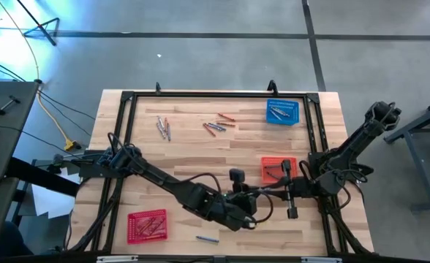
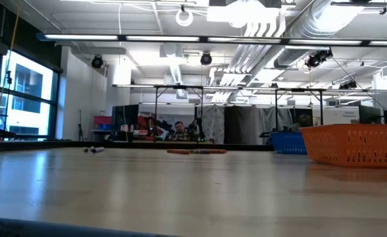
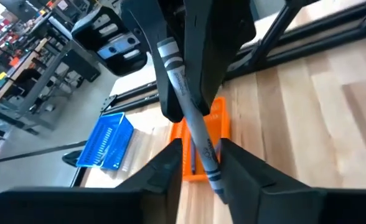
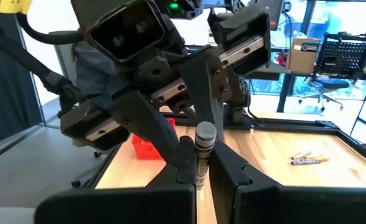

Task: Sort crayons
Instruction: Put the gray crayon into the blue bin, then put the blue crayon into the orange bin

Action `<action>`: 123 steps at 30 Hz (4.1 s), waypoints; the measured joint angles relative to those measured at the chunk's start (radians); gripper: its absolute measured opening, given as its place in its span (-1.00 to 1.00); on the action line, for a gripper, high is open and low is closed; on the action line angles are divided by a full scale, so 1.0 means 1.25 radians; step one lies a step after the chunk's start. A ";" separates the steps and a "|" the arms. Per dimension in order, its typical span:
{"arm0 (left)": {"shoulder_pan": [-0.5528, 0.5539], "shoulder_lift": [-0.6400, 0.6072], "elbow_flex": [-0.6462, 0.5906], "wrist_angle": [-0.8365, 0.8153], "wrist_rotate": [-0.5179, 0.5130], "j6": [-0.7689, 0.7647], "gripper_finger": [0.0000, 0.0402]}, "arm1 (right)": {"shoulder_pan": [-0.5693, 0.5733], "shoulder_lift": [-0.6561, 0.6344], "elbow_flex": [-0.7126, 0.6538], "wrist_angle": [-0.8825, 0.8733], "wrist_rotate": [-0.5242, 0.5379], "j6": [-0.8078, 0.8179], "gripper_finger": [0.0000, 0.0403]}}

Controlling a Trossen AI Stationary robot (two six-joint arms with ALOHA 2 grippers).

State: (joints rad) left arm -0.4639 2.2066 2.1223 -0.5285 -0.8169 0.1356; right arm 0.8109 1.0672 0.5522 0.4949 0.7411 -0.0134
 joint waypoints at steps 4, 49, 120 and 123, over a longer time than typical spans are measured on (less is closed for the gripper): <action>0.017 0.000 0.000 -0.013 -0.002 0.000 -0.35 | -0.018 -0.001 0.000 -0.031 0.006 0.028 -0.99; 0.134 -0.160 -0.132 -0.834 -0.235 -0.602 -0.09 | -1.175 -0.138 0.091 -0.858 -0.428 0.037 -0.99; 0.111 -0.159 -0.132 -0.818 0.249 -0.598 -0.09 | -1.048 0.068 0.157 -0.669 -0.661 0.045 -0.42; 0.082 -0.159 -0.132 -0.755 0.404 -0.521 -0.09 | -0.976 0.068 0.148 -0.698 -0.658 0.084 -0.42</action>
State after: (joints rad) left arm -0.3619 2.0075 1.9579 -1.4728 -0.3124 -0.5160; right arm -0.4088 1.1521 0.7372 -0.3775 -0.0819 0.0919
